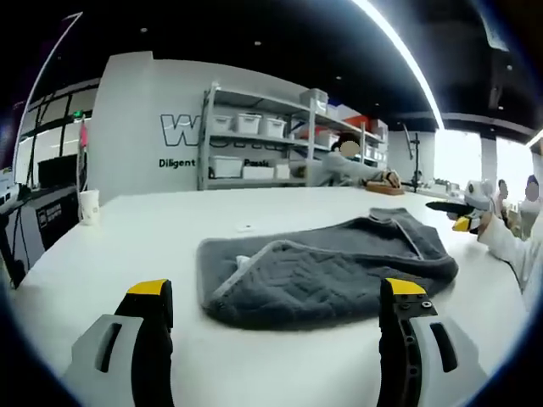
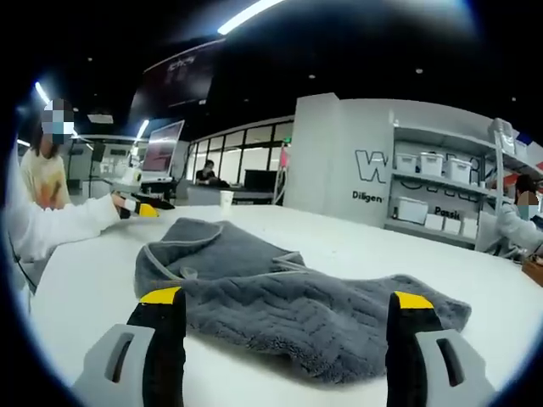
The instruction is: Open the folded towel by lifting each exposed corner and separating the folded layers until the towel lies flat within the target outline without major curled edges
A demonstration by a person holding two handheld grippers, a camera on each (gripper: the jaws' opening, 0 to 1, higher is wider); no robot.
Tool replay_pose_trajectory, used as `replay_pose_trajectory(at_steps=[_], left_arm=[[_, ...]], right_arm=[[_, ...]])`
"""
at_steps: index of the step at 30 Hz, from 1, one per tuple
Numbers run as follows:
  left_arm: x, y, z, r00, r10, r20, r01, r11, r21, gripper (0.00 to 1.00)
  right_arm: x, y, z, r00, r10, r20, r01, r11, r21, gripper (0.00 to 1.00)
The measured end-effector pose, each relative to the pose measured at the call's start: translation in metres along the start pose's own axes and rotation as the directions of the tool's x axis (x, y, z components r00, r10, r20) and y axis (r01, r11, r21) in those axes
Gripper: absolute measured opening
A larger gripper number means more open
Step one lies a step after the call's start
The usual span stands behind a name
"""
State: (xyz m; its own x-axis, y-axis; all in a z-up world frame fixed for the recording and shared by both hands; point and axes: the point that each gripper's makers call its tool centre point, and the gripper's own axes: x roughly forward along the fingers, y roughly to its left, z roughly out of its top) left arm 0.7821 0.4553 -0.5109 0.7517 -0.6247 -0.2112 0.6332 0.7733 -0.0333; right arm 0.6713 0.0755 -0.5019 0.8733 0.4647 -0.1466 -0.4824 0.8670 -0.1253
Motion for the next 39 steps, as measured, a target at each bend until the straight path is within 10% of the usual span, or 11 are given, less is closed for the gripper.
replay_pose_trajectory(at_steps=[12,24,32,39], left_arm=[[0.054,-0.008,0.033,0.949,-0.184,-0.256,0.238,0.951,0.196,0.98],[0.102,-0.013,0.018,0.842,-0.175,-0.510,0.369,0.877,0.307,0.78],[0.122,-0.024,0.000,0.747,-0.220,-0.628,0.484,0.827,0.286,0.70],[0.129,-0.028,-0.008,0.721,-0.254,-0.645,0.512,0.823,0.248,0.60]], right_arm=[[0.000,0.008,0.002,1.000,0.023,0.002,-0.023,1.000,-0.001,0.99],[0.000,0.002,-0.001,1.000,0.008,-0.005,-0.008,0.999,0.035,0.95],[0.000,0.004,-0.002,1.000,0.015,-0.008,-0.015,0.999,0.033,0.94],[0.001,0.006,0.000,1.000,0.022,-0.006,-0.022,0.999,0.027,0.93]])
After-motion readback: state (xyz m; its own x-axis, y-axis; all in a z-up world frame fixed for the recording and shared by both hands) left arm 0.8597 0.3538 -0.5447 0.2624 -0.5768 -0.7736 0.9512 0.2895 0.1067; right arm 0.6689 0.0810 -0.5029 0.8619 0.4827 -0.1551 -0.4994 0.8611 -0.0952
